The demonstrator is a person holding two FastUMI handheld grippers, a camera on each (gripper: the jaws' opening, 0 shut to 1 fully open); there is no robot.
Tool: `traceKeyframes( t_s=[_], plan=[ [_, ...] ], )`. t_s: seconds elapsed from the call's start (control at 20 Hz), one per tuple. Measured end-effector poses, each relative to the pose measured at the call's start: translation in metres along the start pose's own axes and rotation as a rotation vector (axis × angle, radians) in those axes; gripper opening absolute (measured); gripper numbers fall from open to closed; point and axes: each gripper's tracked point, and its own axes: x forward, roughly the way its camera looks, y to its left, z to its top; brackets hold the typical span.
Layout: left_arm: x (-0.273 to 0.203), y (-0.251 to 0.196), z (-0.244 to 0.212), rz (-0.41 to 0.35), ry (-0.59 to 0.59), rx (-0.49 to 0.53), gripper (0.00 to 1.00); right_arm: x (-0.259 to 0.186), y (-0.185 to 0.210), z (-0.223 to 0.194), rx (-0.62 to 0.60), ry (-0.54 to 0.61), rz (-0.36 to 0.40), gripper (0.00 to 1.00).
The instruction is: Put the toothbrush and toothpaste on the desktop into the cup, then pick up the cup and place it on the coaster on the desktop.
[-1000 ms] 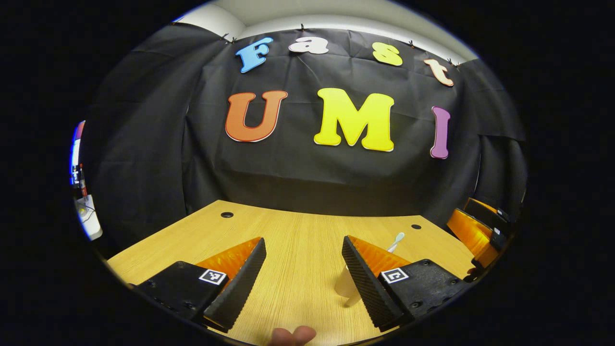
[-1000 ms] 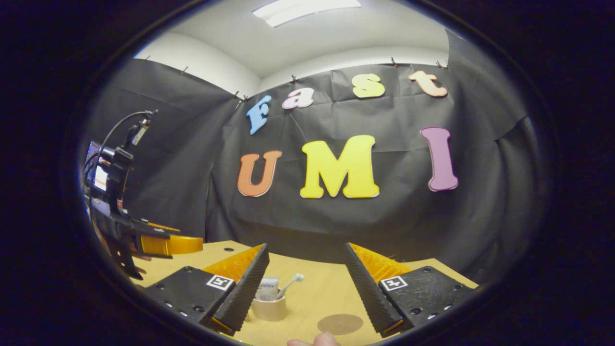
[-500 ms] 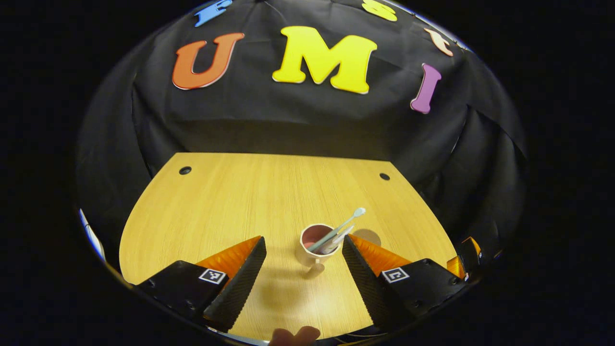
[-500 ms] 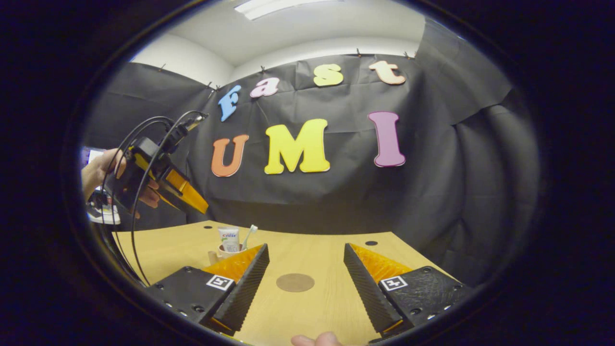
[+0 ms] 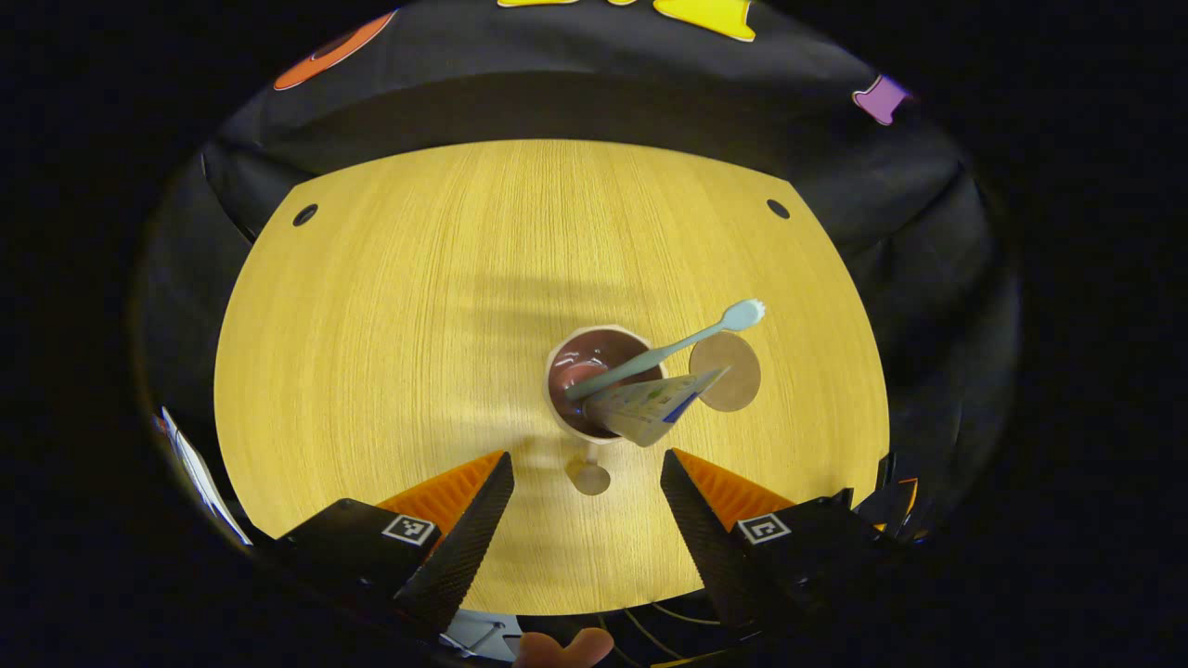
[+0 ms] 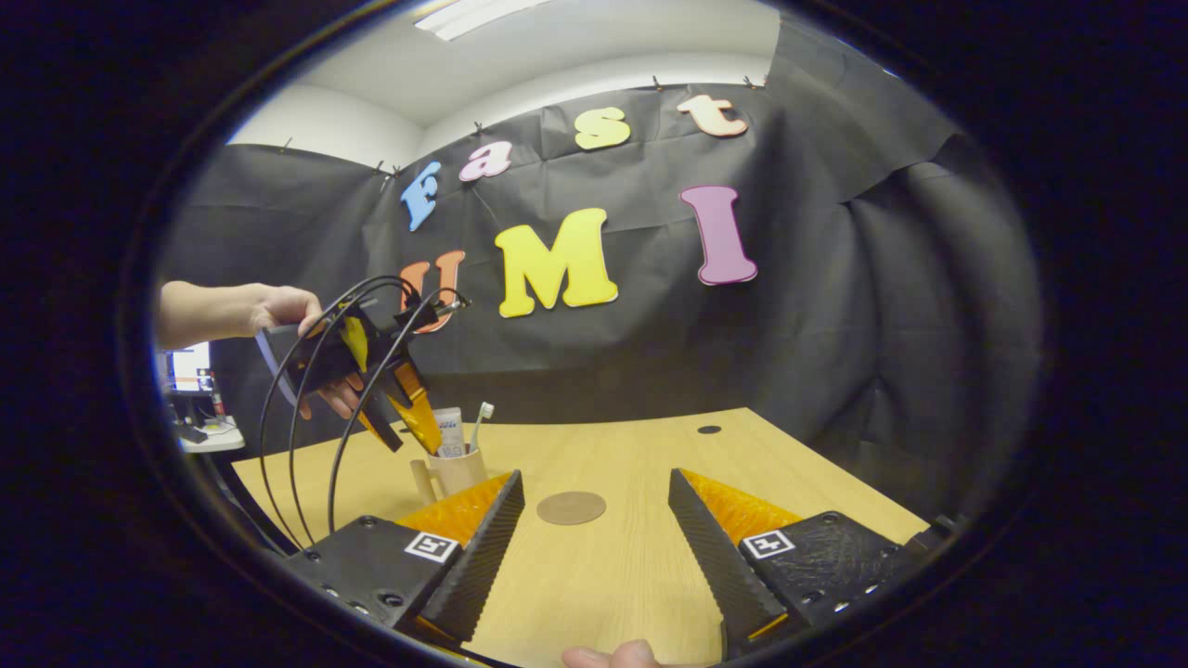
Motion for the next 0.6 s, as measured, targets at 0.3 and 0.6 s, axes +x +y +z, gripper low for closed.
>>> traceKeyframes(
  t_s=[0.3,0.6],
  plan=[
    [0.016,-0.004,-0.005,0.045,0.093,0.023,1.0,-0.015,-0.025,-0.004,0.064,-0.025,-0.051,0.95],
    [-0.003,-0.009,-0.005,0.11,0.132,0.075,1.0,-0.025,-0.041,-0.014,0.14,-0.02,-0.083,0.95]
  ],
)
